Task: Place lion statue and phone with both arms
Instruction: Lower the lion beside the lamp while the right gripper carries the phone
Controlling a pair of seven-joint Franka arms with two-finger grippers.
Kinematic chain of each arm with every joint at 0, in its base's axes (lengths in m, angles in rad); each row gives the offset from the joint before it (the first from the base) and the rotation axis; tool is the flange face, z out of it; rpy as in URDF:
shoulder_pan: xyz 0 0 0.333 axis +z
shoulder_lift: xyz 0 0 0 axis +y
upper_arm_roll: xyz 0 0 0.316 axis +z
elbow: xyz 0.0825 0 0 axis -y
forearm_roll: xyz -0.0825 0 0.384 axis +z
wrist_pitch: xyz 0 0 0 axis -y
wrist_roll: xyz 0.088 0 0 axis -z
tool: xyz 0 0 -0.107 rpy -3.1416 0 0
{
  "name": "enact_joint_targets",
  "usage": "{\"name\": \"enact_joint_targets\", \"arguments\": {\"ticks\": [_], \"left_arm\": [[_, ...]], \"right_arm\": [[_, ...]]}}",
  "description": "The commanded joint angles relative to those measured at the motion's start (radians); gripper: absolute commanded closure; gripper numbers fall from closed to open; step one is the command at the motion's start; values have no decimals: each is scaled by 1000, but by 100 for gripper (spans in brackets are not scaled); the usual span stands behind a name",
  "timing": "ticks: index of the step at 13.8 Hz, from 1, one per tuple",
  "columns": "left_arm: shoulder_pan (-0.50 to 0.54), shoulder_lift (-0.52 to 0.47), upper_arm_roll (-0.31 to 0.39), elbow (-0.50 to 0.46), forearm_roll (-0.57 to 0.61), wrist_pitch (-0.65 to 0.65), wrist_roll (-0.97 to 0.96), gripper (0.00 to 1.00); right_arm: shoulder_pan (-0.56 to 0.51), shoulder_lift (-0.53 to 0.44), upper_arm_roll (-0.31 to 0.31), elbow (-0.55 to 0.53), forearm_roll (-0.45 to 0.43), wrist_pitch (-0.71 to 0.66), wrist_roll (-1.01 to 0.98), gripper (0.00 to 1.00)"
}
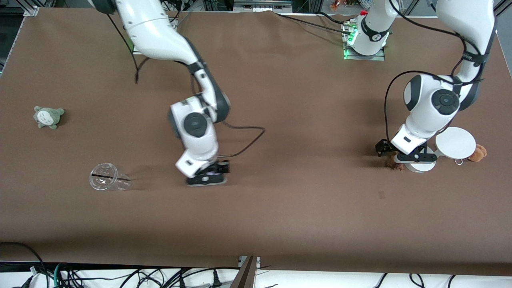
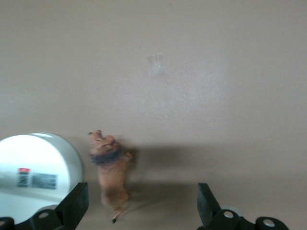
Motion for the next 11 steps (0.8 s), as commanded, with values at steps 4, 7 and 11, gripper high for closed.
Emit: {"name": "enact_joint_targets", "arguments": {"ticks": [4, 7, 11], "left_arm": [[2, -84, -32, 277, 5, -455, -12, 0], [2, -81, -37, 452, -57, -672, -7, 0], [2, -83, -35, 600, -57, -847, -10, 0]], "right_arm": [[-168, -81, 20, -198, 156, 93, -355, 68], [-195, -78, 21, -273, 156, 222, -423, 68], [-226, -54, 28, -281, 171, 257, -428, 61]]}}
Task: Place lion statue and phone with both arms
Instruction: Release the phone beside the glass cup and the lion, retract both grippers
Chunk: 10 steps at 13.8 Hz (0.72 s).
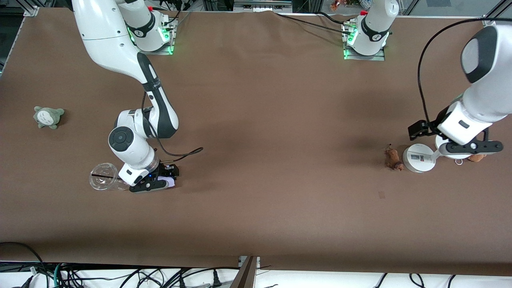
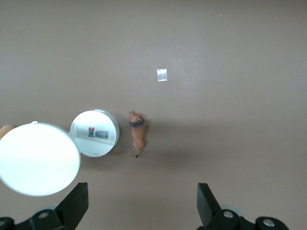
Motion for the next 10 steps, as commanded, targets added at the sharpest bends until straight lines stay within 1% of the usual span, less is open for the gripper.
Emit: {"name": "enact_joint_targets", "arguments": {"ticks": [1, 2, 4, 5, 7, 9, 10], "left_arm": [[3, 22, -2, 132, -16, -123, -7, 0], [10, 17, 4, 145, -21, -132, 2, 0], [16, -4, 23, 148, -100, -131, -3, 0], [20, -21, 32, 148, -105, -135, -3, 0], [26, -73, 33, 137, -101, -161, -6, 0], [30, -84, 29, 140, -96, -248, -4, 0], [24, -82, 26, 142, -85, -272, -4, 0]], "right_arm": [[-33, -6, 21, -23, 56, 30, -38, 53], [-33, -4, 21, -21, 82, 29, -40, 49], [-30, -2, 20, -13, 87, 24, -41, 18], [-26, -12, 21, -10, 87, 18, -43, 2], [-23, -51, 21, -10, 87, -31, -43, 1], [-23, -117, 18, -12, 88, -89, -40, 0], [-24, -148, 15, -9, 88, -130, -37, 0]]}}
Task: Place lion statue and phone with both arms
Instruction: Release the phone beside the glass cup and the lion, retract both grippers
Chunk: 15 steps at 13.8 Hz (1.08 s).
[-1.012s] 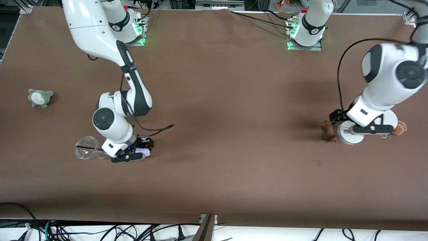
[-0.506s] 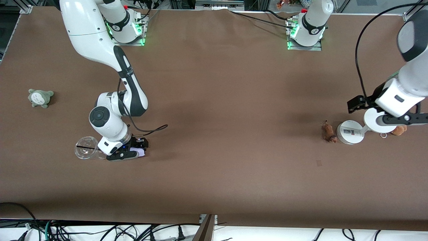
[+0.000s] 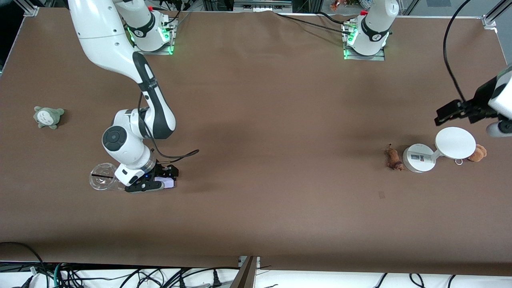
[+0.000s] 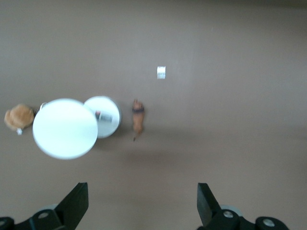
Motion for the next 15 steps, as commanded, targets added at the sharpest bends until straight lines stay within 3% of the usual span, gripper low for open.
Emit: {"name": "enact_joint_targets", "arguments": {"ticks": [1, 6, 10, 12, 15], "left_arm": [[-3, -14, -14, 1, 28, -59, -1, 0], [-31, -5, -24, 7, 61, -62, -9, 0], [-33, -3, -24, 7, 59, -59, -10, 0], [-27, -3, -21, 23, 59, -61, -10, 0], [-33, 9, -23, 31, 59, -62, -12, 0]], "right_arm": [[-7, -132, 0, -19, 31, -132, -23, 0], [-5, -341, -11, -13, -7, -435, 100, 0], [-7, -546, -34, -6, -147, -744, 172, 0], [-17, -623, -41, -6, -158, -830, 172, 0], [-131, -676, 38, -6, -181, -911, 160, 0]]}}
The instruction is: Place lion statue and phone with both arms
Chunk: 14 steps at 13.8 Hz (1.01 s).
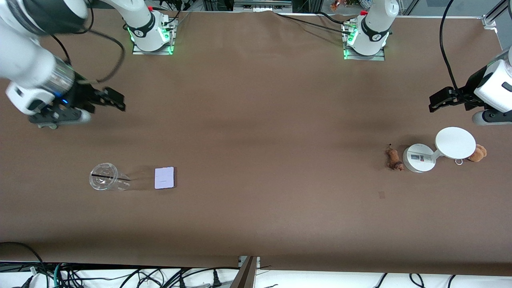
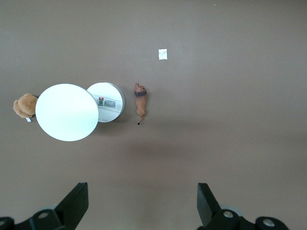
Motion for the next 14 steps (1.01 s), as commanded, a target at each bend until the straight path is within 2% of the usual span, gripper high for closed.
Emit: {"name": "enact_joint_targets", "arguments": {"ticks": [1, 2, 7, 9, 14], "left_arm": [[-7, 11, -2, 27, 11, -14, -8, 0], [-10, 13, -2, 27, 11, -13, -9, 0], [-5, 13, -1, 27, 11, -14, -8, 0], [-7, 13, -2, 27, 11, -13, -11, 0], [-7, 13, -1, 27, 9, -13, -11, 0]], "right_arm": [[-115, -36, 119, -23, -67, -34, 3, 0], [-129, -48, 137, -23, -77, -34, 3, 0], [-127, -31, 142, 8, -83, -14, 5, 0], [-126, -10, 144, 43, -126, -20, 6, 0], [-129, 19, 141, 126, -140, -26, 0, 0]]}}
